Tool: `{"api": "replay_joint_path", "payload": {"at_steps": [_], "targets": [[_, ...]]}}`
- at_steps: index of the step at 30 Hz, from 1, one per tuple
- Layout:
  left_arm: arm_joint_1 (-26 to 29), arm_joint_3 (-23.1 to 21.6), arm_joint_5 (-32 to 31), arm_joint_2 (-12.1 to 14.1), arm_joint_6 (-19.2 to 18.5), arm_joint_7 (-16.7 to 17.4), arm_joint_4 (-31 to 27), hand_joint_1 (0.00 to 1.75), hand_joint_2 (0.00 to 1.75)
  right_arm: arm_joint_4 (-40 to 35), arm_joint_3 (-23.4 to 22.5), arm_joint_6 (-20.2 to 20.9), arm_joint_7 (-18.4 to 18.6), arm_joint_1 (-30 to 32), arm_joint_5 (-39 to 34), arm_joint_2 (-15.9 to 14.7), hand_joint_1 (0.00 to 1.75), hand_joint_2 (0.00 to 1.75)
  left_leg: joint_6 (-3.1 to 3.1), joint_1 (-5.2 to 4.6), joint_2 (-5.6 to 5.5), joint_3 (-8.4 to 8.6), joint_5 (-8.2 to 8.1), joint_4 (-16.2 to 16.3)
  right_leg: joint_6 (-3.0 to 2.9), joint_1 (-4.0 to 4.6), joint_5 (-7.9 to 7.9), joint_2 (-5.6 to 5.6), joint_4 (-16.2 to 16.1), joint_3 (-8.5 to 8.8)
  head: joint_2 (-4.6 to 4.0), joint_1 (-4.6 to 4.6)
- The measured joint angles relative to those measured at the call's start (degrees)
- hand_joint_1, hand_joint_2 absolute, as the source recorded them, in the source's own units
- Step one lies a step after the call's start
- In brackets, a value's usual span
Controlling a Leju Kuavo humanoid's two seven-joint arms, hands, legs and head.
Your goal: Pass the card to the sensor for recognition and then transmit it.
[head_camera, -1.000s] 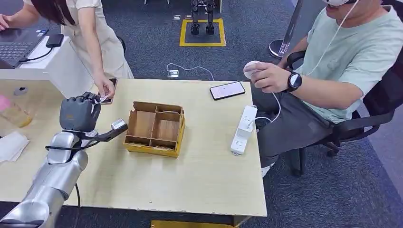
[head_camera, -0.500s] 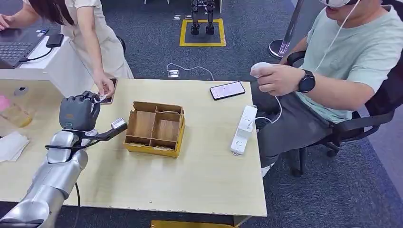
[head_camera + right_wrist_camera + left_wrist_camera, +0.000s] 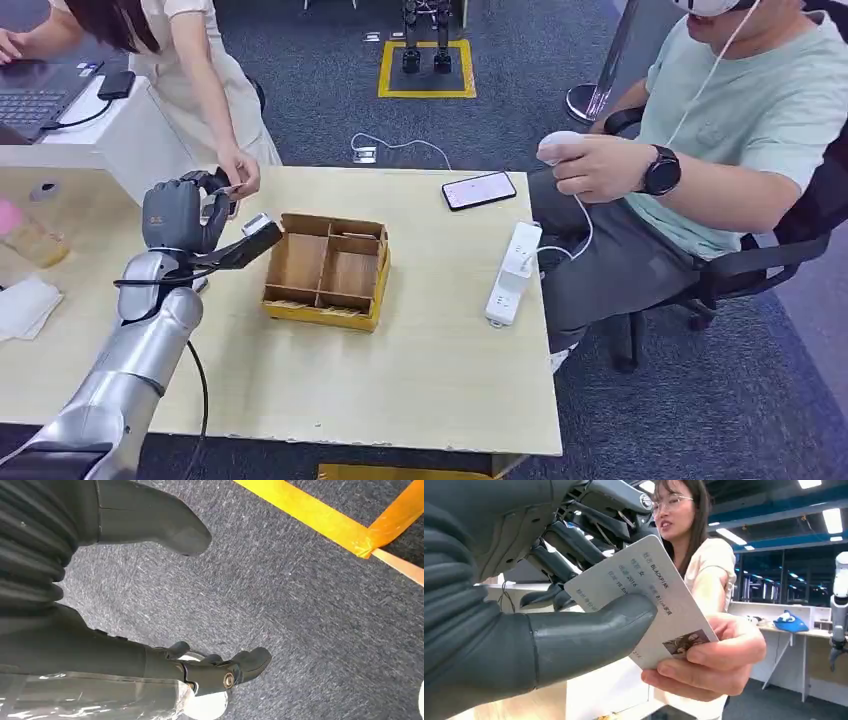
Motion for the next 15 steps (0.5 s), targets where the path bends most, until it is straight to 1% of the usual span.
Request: {"api": "replay_joint_path", "payload": {"at_steps": [15], "targets": [[-0.23, 0.41, 0.00, -0.85, -0.04, -0.02, -0.37, 1.75, 1.75, -0.02, 0.00, 0.00, 0.00, 0.00, 0.02, 0.00, 0.00, 1.75, 0.00, 0.00, 0.00, -0.01, 0.00, -0.01, 0.00, 0.00, 0.00, 0.00, 0.00, -0.01, 0.00, 0.00]]}}
